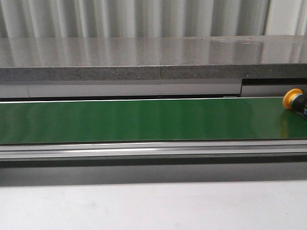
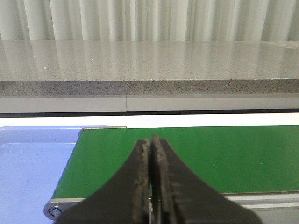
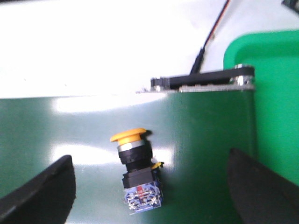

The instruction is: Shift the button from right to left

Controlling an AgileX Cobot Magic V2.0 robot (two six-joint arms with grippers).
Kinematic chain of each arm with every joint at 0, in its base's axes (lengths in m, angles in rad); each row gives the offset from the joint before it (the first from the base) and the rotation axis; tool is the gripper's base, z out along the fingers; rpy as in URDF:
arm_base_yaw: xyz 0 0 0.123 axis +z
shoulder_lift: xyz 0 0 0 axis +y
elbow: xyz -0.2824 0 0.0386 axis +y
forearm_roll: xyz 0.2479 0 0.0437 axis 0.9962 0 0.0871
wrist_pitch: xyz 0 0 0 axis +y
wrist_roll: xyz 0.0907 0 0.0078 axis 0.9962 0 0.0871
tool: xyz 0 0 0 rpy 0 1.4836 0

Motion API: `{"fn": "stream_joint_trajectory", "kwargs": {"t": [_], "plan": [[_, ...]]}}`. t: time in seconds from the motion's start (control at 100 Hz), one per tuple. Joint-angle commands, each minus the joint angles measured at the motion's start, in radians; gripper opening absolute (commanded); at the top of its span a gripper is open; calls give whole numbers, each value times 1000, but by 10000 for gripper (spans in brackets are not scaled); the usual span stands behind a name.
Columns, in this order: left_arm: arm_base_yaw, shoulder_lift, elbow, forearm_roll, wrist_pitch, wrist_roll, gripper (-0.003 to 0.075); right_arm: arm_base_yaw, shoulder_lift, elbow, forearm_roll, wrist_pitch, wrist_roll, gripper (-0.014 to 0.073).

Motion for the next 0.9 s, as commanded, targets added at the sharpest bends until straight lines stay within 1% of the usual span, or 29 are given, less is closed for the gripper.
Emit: {"fn": "stream_joint_trajectory", "kwargs": {"t": [0.0, 0.1, 0.19, 0.61, 0.66, 0.71, 0.78, 0.83, 0.85, 0.88, 0.89], "plan": [[-8, -30, 26, -8, -86, -3, -20, -2, -118, 25, 75, -104, -81, 647], [-8, -30, 26, -8, -86, -3, -20, -2, -234, 109, 130, -184, -165, 647], [-8, -30, 26, -8, -86, -3, -20, -2, -329, 170, 145, -190, -209, 647], [-8, -30, 26, -8, -86, -3, -20, -2, -715, 429, 146, -243, -210, 644], [-8, -30, 26, -8, -86, -3, -20, -2, -749, 454, 146, -244, -210, 633], [-8, -30, 26, -8, -86, -3, -20, -2, -776, 478, 146, -244, -210, 594], [-8, -30, 26, -8, -86, -3, -20, -2, -801, 508, 146, -244, -210, 490], [-8, -30, 26, -8, -86, -3, -20, -2, -810, 524, 146, -243, -210, 370], [-8, -30, 26, -8, -86, -3, -20, -2, -812, 531, 146, -243, -210, 337], [-8, -30, 26, -8, -86, -3, -20, -2, -813, 540, 146, -242, -210, 251], [-8, -30, 26, -8, -86, -3, -20, -2, -814, 542, 146, -242, -210, 234]]}}
